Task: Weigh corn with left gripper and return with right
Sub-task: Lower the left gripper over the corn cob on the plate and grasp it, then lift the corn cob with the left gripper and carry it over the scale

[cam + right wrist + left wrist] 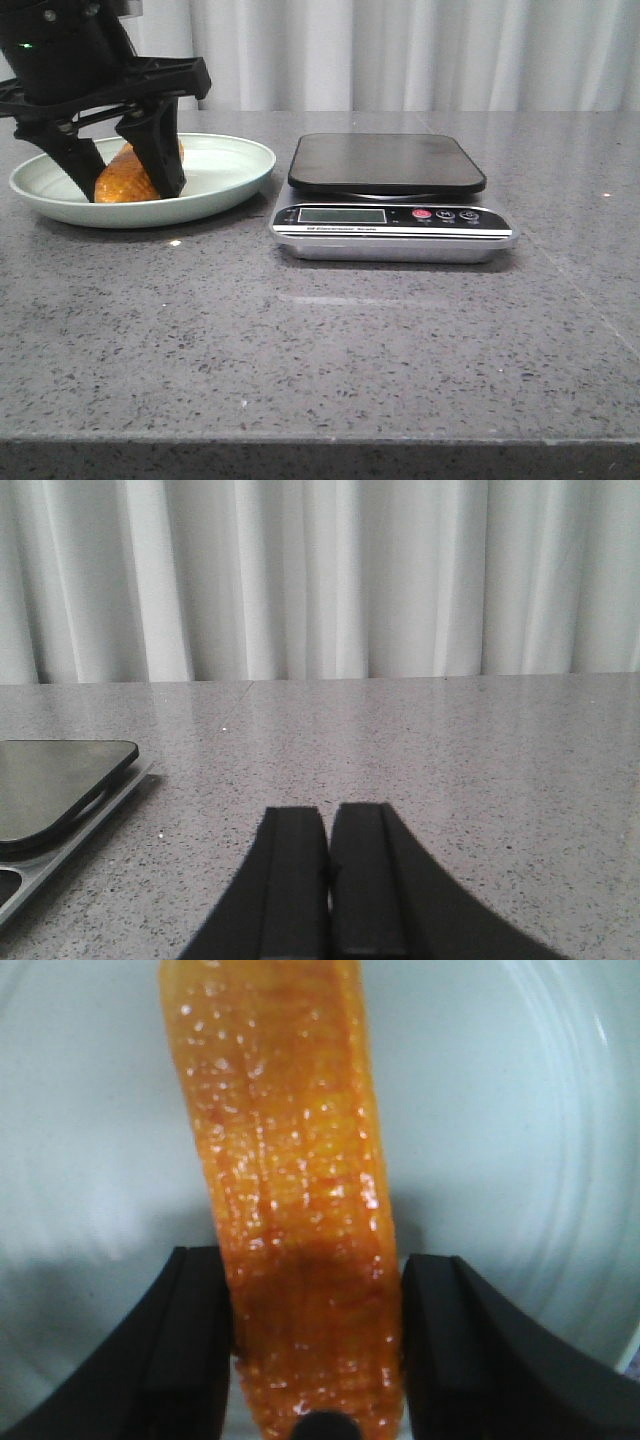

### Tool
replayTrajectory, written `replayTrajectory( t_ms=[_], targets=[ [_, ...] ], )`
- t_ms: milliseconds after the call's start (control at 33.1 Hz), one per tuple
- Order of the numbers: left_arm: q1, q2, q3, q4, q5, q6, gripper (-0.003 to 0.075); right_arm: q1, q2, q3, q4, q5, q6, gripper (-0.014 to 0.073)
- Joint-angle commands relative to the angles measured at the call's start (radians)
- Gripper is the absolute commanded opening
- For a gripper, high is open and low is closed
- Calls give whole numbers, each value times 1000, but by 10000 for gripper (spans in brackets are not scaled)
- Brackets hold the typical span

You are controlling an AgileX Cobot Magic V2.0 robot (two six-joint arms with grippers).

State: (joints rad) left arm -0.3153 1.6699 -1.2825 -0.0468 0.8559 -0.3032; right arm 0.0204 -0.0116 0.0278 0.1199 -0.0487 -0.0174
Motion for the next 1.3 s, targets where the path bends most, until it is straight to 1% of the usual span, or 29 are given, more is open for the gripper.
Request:
replayTrajectory(
  t_ms=[0,30,151,333,575,635,847,1150,1271],
  targets=[
    [-11,-38,-59,-4,-18,-8,149,-5,-17,-8,-11,-80,-4,160],
    [-19,-38,-73,-4,-18,-6,123,-5,-17,-8,-11,-80,-4,160],
    [-76,-39,-141,-5,-18,18,127,-5,-17,-8,-11,-80,-4,160],
    [-181,-26,-238,-4,-79,31,127,-5,-17,-8,-11,-80,-4,160],
    [-284,78,-379,-4,-41,31,129,-5,-17,-8,-11,-80,-4,160],
    [-302,104,-403,-4,-39,31,141,-5,-17,-8,-11,-80,-4,160],
    [-317,167,-451,-8,1,16,259,-5,-17,-8,-11,-80,-4,160],
    [-317,186,-455,-8,42,14,490,-5,-17,-8,-11,-80,-4,160],
    [-317,184,-486,-6,52,14,561,-5,-17,-8,-11,-80,-4,160]
  ],
)
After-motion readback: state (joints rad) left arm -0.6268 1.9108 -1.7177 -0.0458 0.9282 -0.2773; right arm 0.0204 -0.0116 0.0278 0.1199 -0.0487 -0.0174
